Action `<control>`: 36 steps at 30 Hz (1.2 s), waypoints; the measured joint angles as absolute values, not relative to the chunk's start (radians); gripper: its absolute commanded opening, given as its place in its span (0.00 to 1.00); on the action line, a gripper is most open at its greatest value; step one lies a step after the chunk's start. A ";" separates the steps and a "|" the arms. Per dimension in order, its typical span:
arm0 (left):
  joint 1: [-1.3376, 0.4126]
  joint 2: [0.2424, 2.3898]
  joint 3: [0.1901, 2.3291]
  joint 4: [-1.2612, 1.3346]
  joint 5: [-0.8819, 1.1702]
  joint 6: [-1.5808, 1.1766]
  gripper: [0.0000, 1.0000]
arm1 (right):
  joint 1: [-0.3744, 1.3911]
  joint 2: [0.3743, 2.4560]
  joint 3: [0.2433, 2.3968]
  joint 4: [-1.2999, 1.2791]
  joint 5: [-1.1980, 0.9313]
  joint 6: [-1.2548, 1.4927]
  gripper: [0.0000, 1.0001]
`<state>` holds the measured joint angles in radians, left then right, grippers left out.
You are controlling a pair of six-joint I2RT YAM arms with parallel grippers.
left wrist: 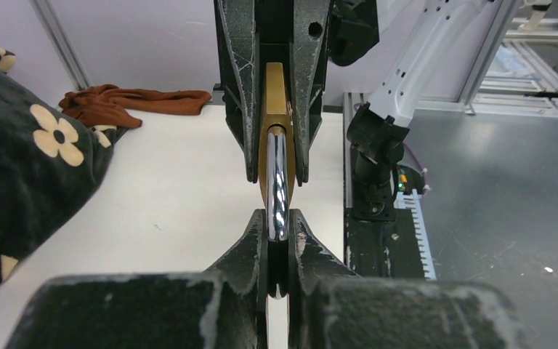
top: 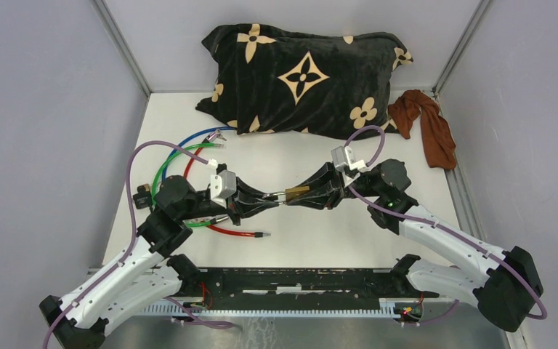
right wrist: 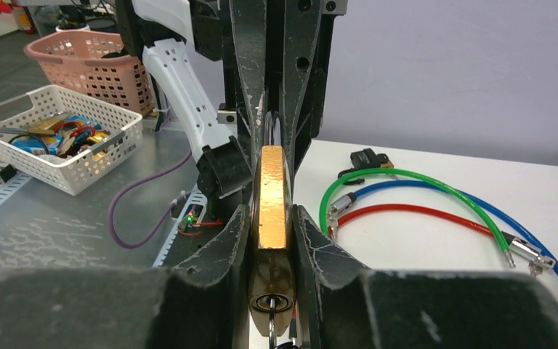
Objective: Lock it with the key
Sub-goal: Lock the lock.
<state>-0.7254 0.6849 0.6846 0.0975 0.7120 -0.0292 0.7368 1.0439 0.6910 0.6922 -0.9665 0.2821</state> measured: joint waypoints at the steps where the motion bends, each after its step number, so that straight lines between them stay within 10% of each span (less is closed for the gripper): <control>1: -0.731 0.687 0.683 0.112 0.712 -0.047 0.02 | 0.737 1.044 0.688 0.710 -0.962 0.294 0.00; 36: -0.767 0.746 0.637 0.413 0.648 -0.223 0.02 | 0.751 1.118 0.665 0.986 -0.872 0.455 0.00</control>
